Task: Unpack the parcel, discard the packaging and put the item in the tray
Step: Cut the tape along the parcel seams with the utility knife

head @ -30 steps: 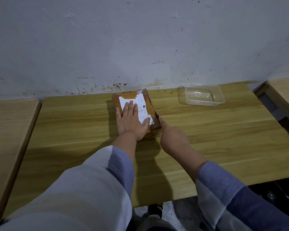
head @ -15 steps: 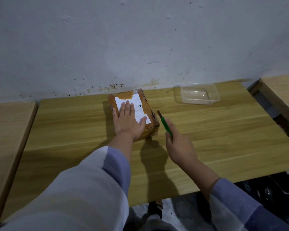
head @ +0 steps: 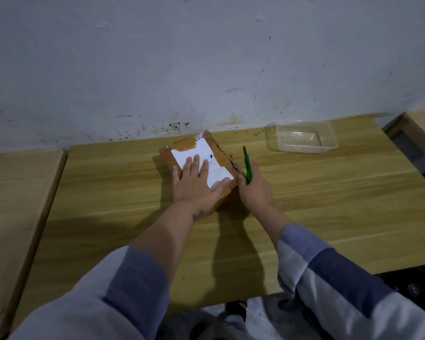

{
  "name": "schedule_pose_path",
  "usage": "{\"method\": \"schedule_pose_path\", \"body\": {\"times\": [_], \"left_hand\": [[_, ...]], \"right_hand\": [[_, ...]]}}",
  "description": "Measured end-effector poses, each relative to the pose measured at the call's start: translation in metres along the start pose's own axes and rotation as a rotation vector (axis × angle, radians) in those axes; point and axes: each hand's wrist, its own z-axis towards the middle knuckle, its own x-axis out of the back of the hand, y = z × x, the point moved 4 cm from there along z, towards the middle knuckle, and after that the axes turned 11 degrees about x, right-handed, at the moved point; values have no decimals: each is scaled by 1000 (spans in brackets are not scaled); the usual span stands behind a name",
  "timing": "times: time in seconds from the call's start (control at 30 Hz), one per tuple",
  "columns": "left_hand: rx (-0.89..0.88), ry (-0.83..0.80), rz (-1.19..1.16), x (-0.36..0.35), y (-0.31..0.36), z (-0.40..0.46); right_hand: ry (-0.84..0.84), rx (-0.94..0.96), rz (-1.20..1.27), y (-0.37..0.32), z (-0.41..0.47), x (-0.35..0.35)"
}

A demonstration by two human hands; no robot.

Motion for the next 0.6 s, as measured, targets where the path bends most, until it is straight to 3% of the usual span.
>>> {"method": "schedule_pose_path", "body": {"times": [0.13, 0.23, 0.6], "left_hand": [[-271, 57, 138, 8, -12, -2], [-365, 23, 189, 7, -12, 1], [-191, 6, 100, 2, 11, 8]], "right_hand": [[-35, 40, -26, 1, 31, 14], [-104, 70, -27, 1, 46, 22], [37, 16, 294, 25, -14, 21]]}}
